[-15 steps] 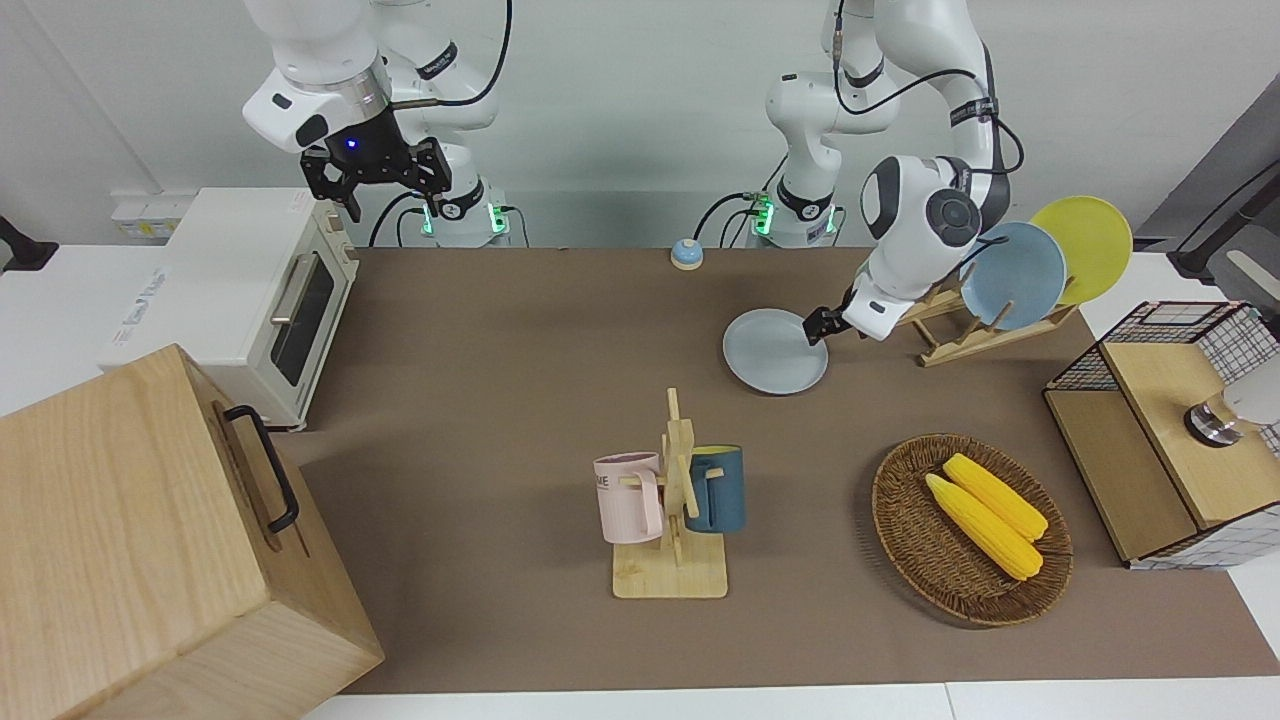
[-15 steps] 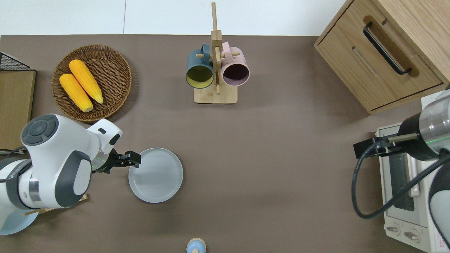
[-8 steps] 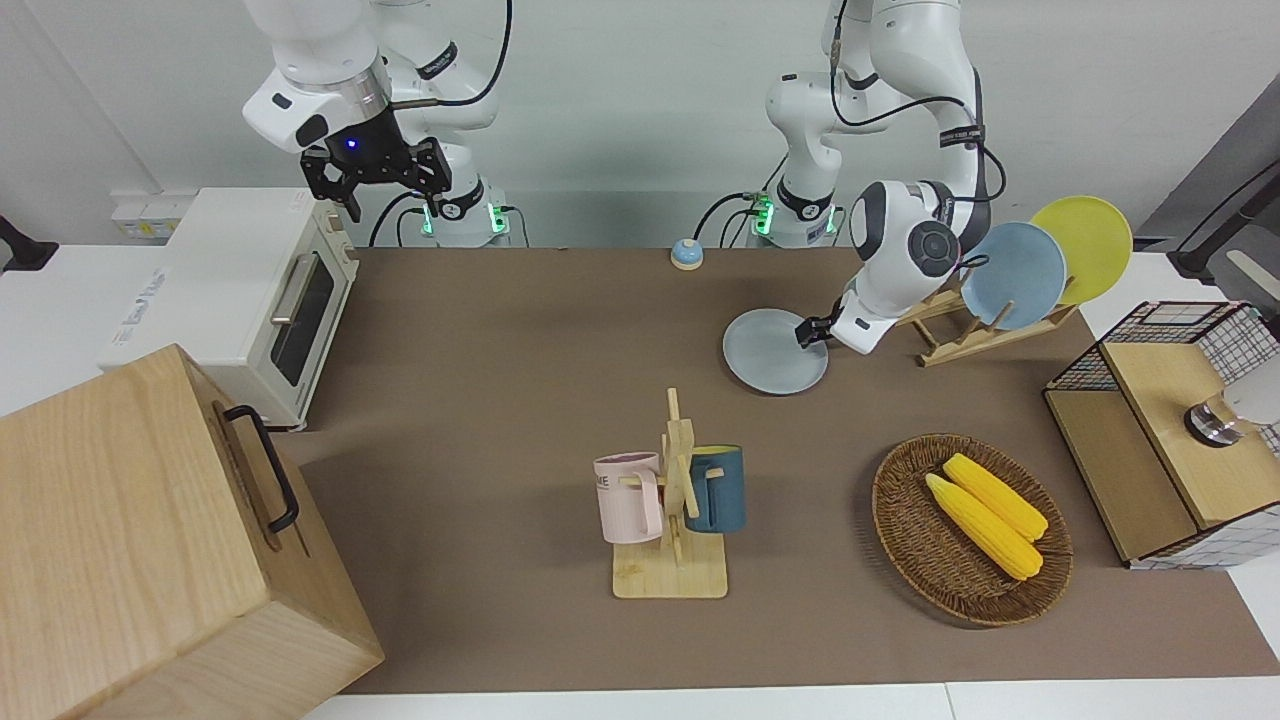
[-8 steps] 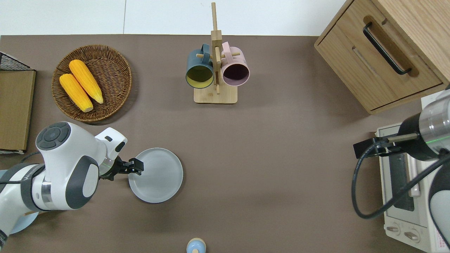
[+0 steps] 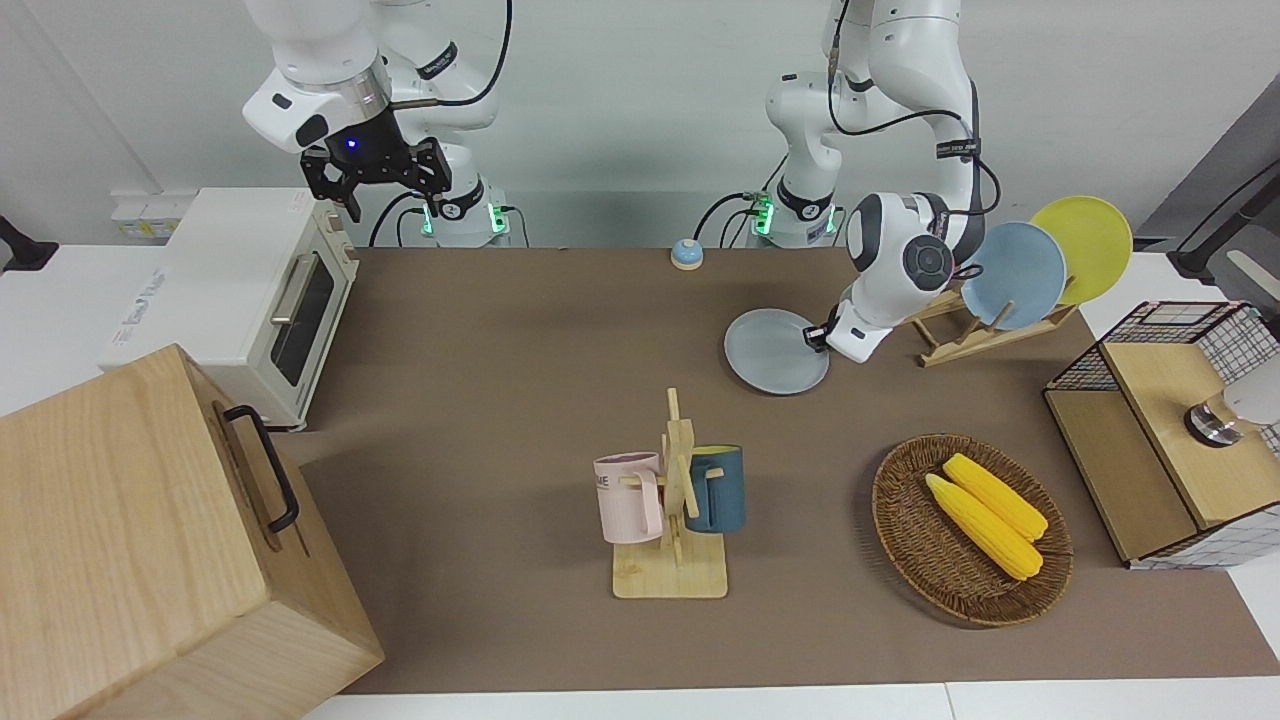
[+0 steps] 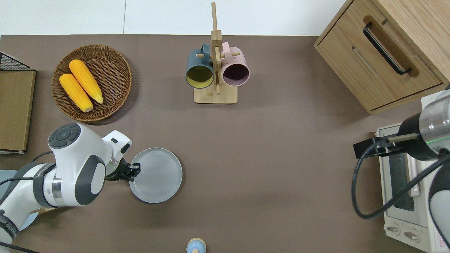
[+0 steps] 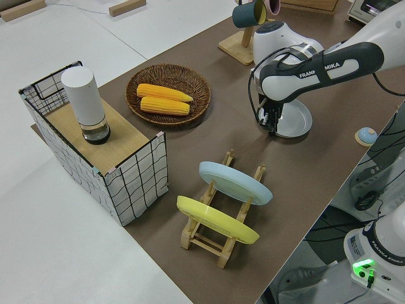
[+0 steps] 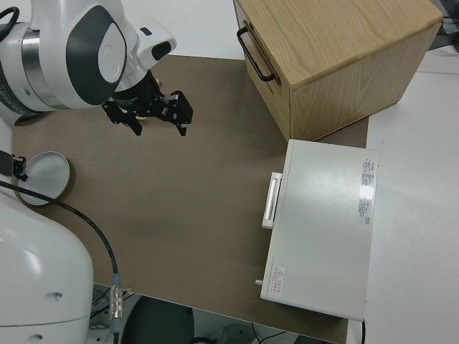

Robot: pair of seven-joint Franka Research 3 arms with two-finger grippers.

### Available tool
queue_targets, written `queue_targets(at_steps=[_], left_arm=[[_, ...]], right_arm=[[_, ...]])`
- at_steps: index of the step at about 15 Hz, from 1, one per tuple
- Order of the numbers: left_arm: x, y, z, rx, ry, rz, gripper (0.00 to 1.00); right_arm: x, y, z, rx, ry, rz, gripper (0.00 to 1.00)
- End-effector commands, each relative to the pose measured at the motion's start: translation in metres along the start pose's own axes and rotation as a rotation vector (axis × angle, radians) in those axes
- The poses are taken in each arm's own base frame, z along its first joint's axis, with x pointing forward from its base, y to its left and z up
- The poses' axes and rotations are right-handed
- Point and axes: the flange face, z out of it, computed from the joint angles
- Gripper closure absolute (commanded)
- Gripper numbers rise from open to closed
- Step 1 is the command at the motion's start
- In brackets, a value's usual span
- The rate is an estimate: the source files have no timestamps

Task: Pick gray plate from table and place it on lower plate rack with left arm
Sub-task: 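Lift the gray plate and carry it toward the wooden plate rack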

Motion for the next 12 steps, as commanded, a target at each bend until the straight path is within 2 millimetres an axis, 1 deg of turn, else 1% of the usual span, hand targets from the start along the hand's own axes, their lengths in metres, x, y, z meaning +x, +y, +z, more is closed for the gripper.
queue_targets(at_steps=[1, 3, 5, 7, 9, 10, 11, 12], left_arm=[[0.003, -0.005, -0.004, -0.015, 0.010, -0.015, 1.00], [0.005, -0.008, -0.018, -0.020, 0.011, -0.016, 1.00], [0.008, -0.012, -0.045, -0.024, -0.006, -0.020, 1.00], [0.012, -0.020, -0.076, -0.032, -0.017, -0.034, 1.00], [0.012, -0.025, -0.104, -0.034, -0.022, -0.050, 1.00], [0.010, -0.025, -0.114, -0.024, -0.028, -0.050, 1.00], [0.009, -0.029, -0.127, -0.015, -0.027, -0.058, 1.00], [0.009, -0.047, -0.149, 0.009, -0.024, -0.081, 1.00]], right_arm=[[-0.003, 0.004, -0.004, 0.003, -0.005, 0.004, 0.011], [-0.003, 0.004, -0.004, 0.003, -0.005, 0.004, 0.011], [-0.004, 0.003, -0.004, 0.003, -0.005, 0.003, 0.013], [-0.003, 0.004, -0.004, 0.003, -0.005, 0.004, 0.011], [-0.004, 0.003, -0.004, 0.003, -0.005, 0.003, 0.011], [-0.004, 0.003, -0.004, 0.003, -0.005, 0.003, 0.011], [-0.003, 0.004, -0.004, 0.003, -0.005, 0.004, 0.013], [-0.004, 0.003, -0.004, 0.003, -0.005, 0.003, 0.013]])
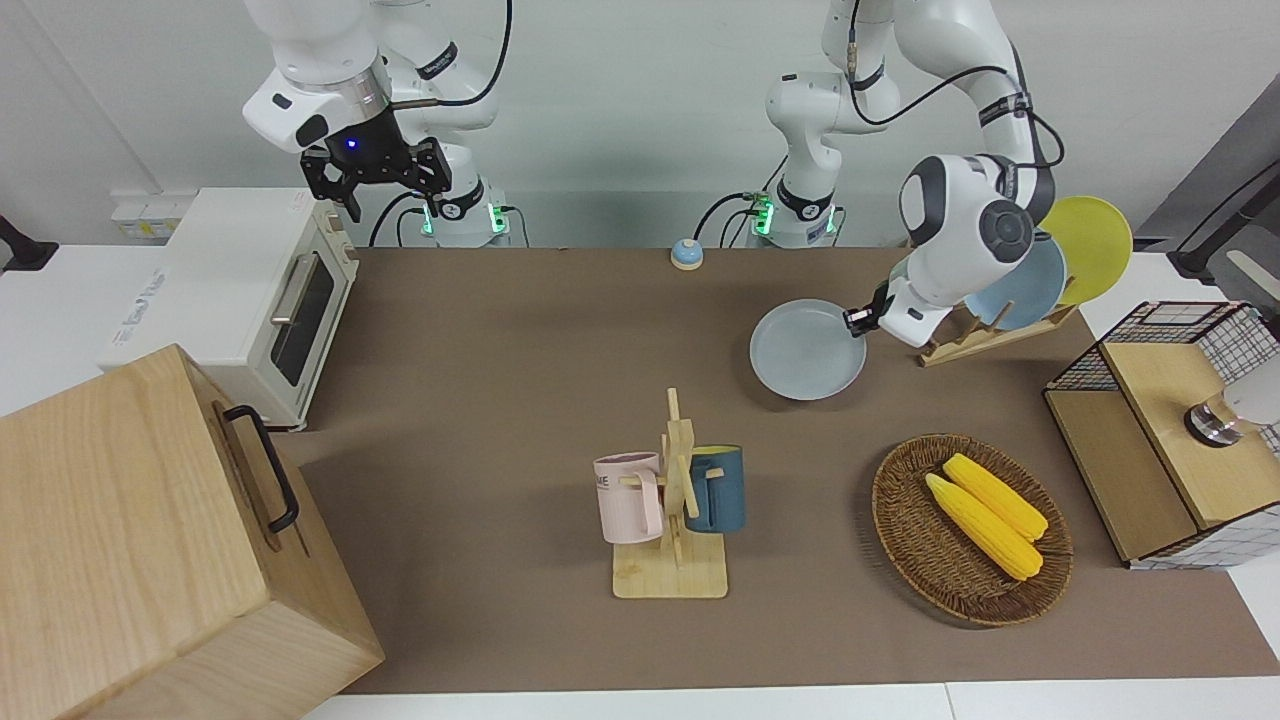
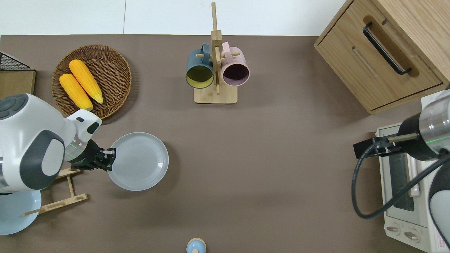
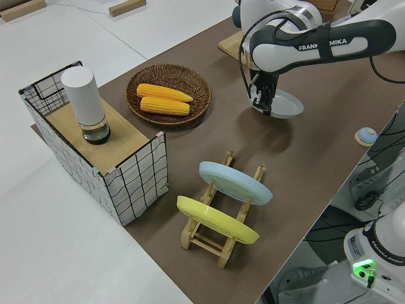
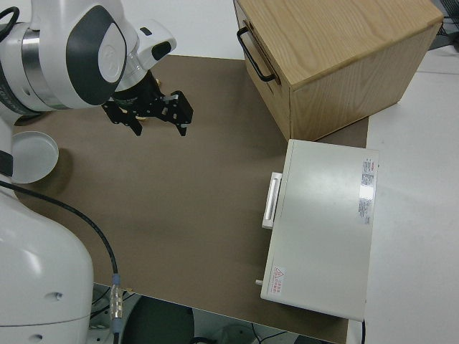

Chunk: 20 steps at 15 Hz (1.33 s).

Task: Pick gray plate from table and place it on lower plate rack with left arm
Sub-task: 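Lift the gray plate and carry it toward the wooden plate rack, then lower the gray plate upright into the lower slot of the rack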

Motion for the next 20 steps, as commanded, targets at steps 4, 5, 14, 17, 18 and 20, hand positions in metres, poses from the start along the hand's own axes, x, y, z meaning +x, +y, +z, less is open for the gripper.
queue_targets(at_steps=[4, 5, 14, 17, 18, 20], left_arm=[[-0.015, -0.057, -0.078, 0.209, -0.019, -0.112, 1.00], [-0.017, -0.061, -0.082, 0.262, -0.020, -0.116, 1.00], [-0.031, -0.082, -0.095, 0.826, -0.036, -0.228, 1.00], [-0.024, -0.085, -0.083, 0.934, -0.029, -0.295, 1.00], [-0.021, -0.085, -0.079, 0.939, -0.026, -0.316, 1.00], [-0.016, -0.084, -0.061, 0.964, -0.031, -0.362, 1.00]], right_arm=[[-0.003, 0.004, -0.004, 0.003, -0.005, 0.004, 0.013], [-0.003, 0.004, -0.004, 0.003, -0.005, 0.004, 0.011], [-0.003, 0.004, -0.004, 0.003, -0.005, 0.004, 0.013], [-0.003, 0.004, -0.004, 0.003, -0.005, 0.004, 0.013], [-0.003, 0.004, -0.004, 0.003, -0.005, 0.004, 0.011], [-0.003, 0.004, -0.004, 0.003, -0.005, 0.004, 0.011]])
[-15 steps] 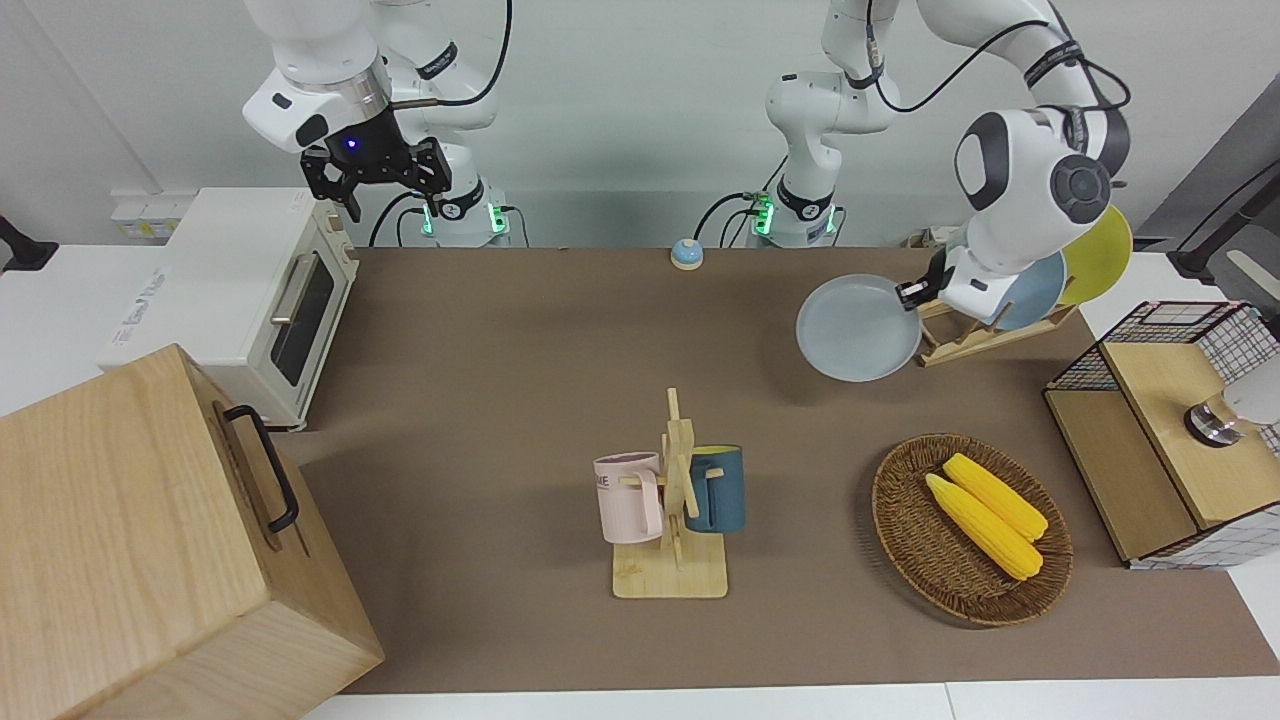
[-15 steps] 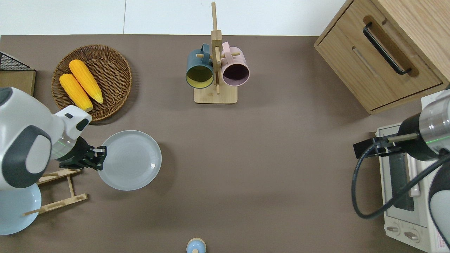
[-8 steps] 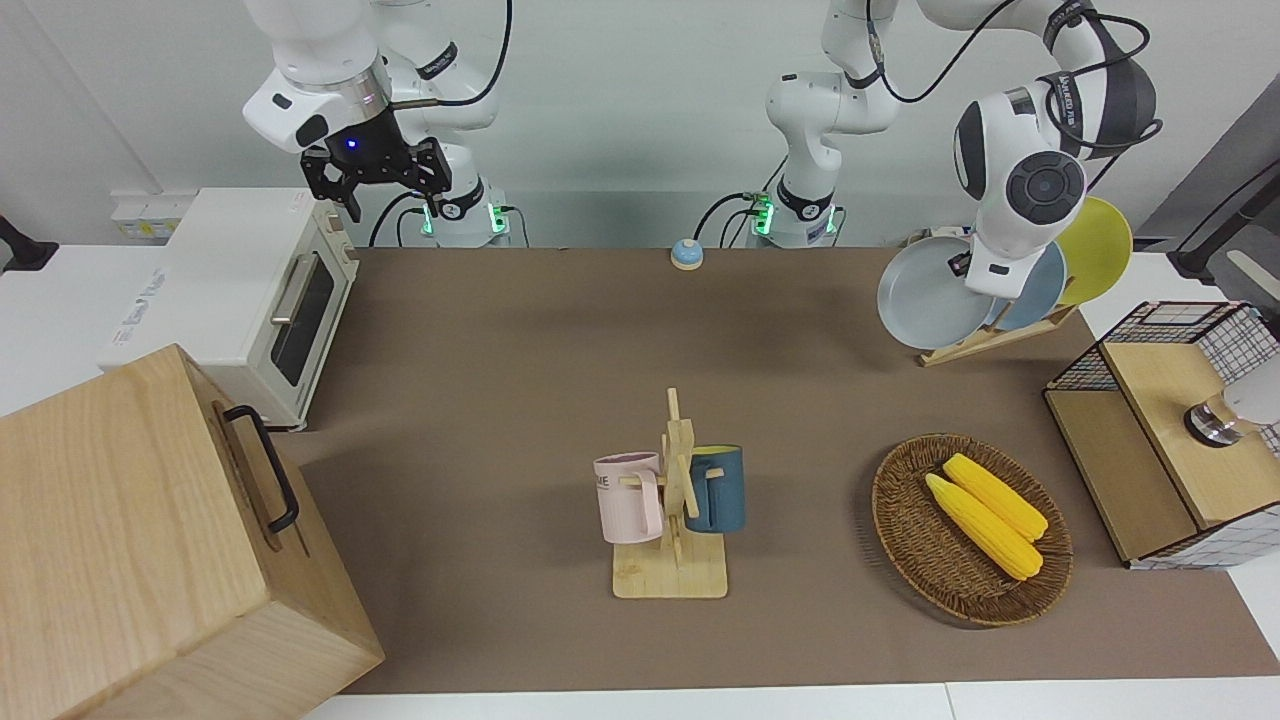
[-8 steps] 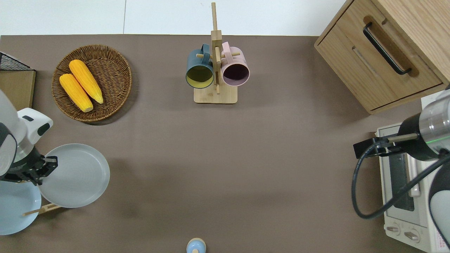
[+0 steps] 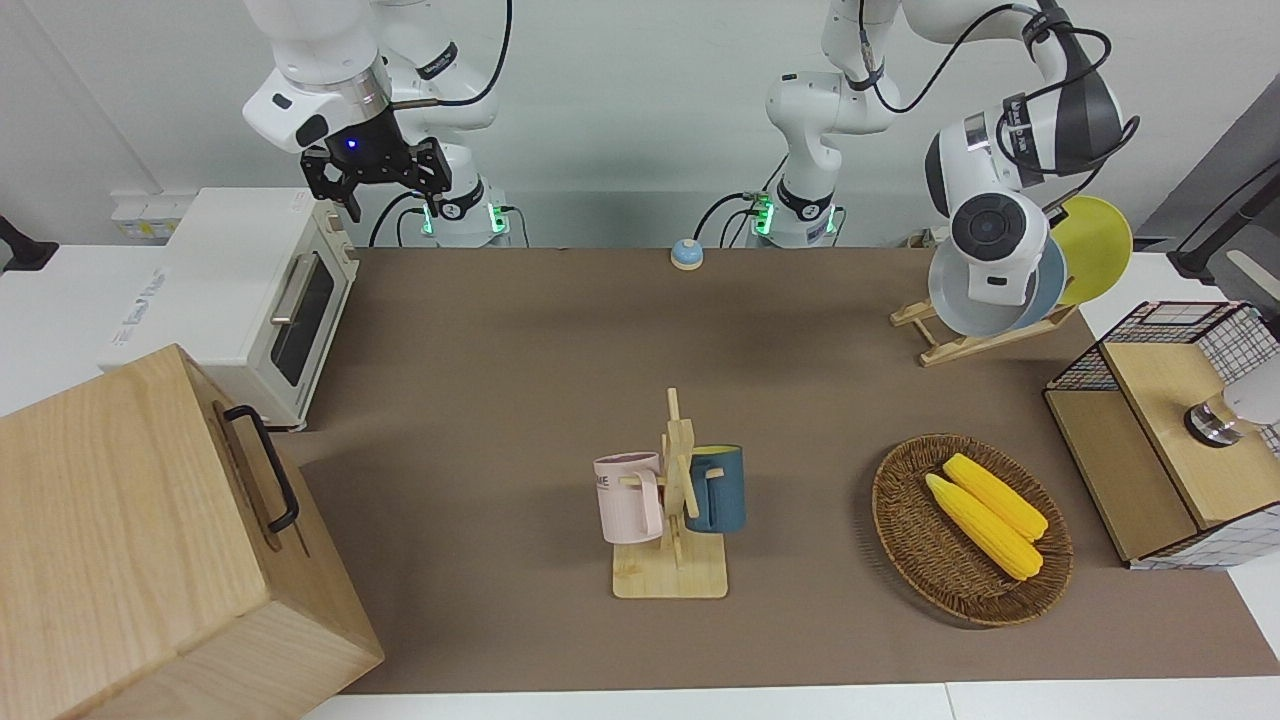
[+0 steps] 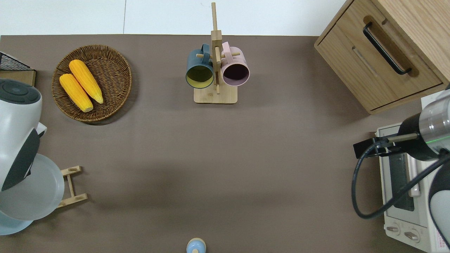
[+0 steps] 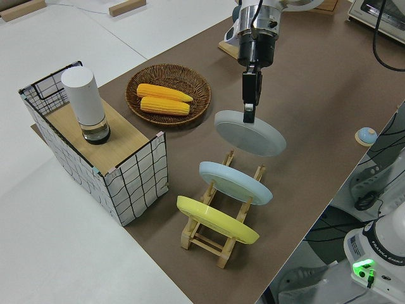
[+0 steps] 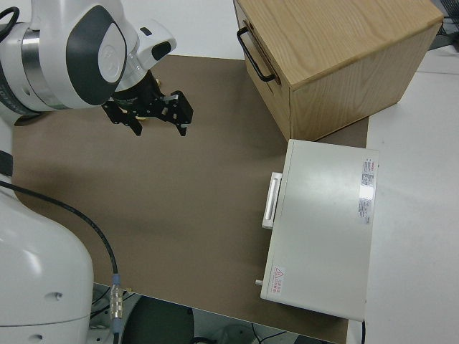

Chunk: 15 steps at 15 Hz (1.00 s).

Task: Pick gray plate from table and place it on lower plate rack with left arm
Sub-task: 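Lower the gray plate upright into the lower slot of the rack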

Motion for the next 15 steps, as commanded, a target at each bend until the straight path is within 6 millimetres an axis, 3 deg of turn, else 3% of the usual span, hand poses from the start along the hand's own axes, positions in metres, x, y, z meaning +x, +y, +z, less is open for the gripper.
queue_targets(at_steps=[1, 6, 12, 13, 15], left_arm=[[0.000, 0.024, 0.012, 0.083, -0.038, -0.059, 1.00], [-0.009, 0.063, 0.014, 0.144, -0.057, -0.082, 1.00], [-0.008, 0.083, 0.015, 0.152, -0.049, -0.101, 1.00], [-0.008, 0.083, 0.015, 0.150, -0.047, -0.101, 0.99], [-0.007, 0.084, 0.015, 0.146, -0.041, -0.100, 0.85]], right_arm=[[-0.003, 0.004, -0.004, 0.003, -0.005, 0.004, 0.011], [-0.003, 0.004, -0.004, 0.003, -0.005, 0.004, 0.013], [-0.004, 0.003, -0.004, 0.003, -0.005, 0.003, 0.011], [-0.003, 0.004, -0.004, 0.003, -0.005, 0.004, 0.013], [-0.004, 0.003, -0.004, 0.003, -0.005, 0.003, 0.011]])
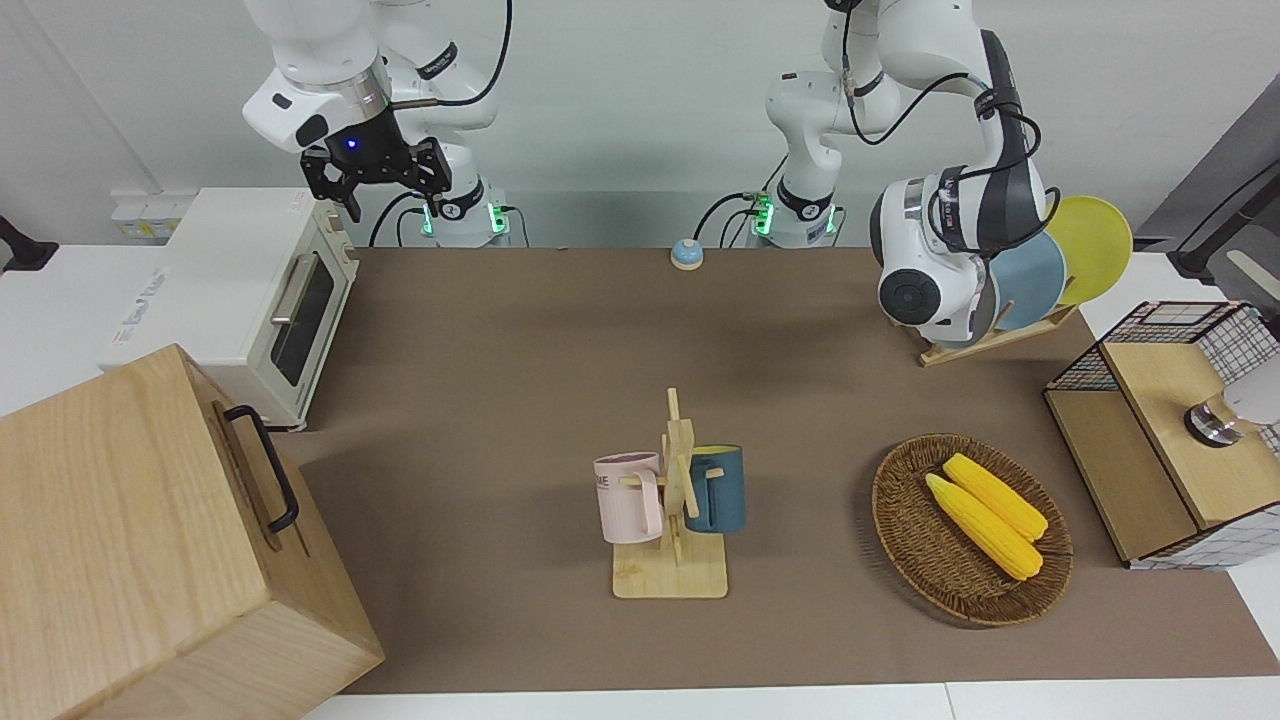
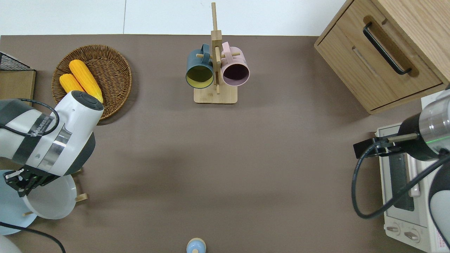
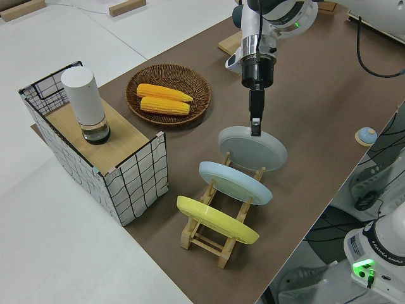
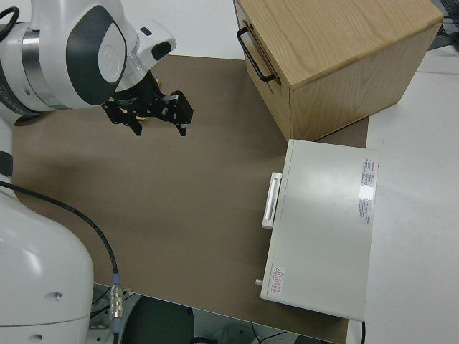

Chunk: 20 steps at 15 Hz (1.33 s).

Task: Pick gray plate from table and place it on lower plate rack with left arm
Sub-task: 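Lower the gray plate upright into the lower slot of the rack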

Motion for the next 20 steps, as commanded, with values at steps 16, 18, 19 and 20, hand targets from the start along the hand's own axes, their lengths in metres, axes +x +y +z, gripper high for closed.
queue_targets(at_steps=[16, 18, 19, 20], left_arm=[[-0.040, -0.016, -0.092, -0.450, 0.122, -0.019, 0.00], [-0.050, -0.009, -0.103, -0.457, 0.127, -0.109, 0.01], [-0.052, -0.007, -0.105, -0.456, 0.131, -0.132, 0.01], [-0.055, -0.007, -0.109, -0.457, 0.140, -0.121, 0.01]], right_arm=[[-0.004, 0.003, -0.004, 0.003, -0.005, 0.003, 0.011], [-0.003, 0.004, -0.004, 0.003, -0.005, 0.004, 0.011], [-0.003, 0.004, -0.004, 0.003, -0.005, 0.004, 0.013], [-0.003, 0.004, -0.004, 0.003, -0.005, 0.004, 0.011]])
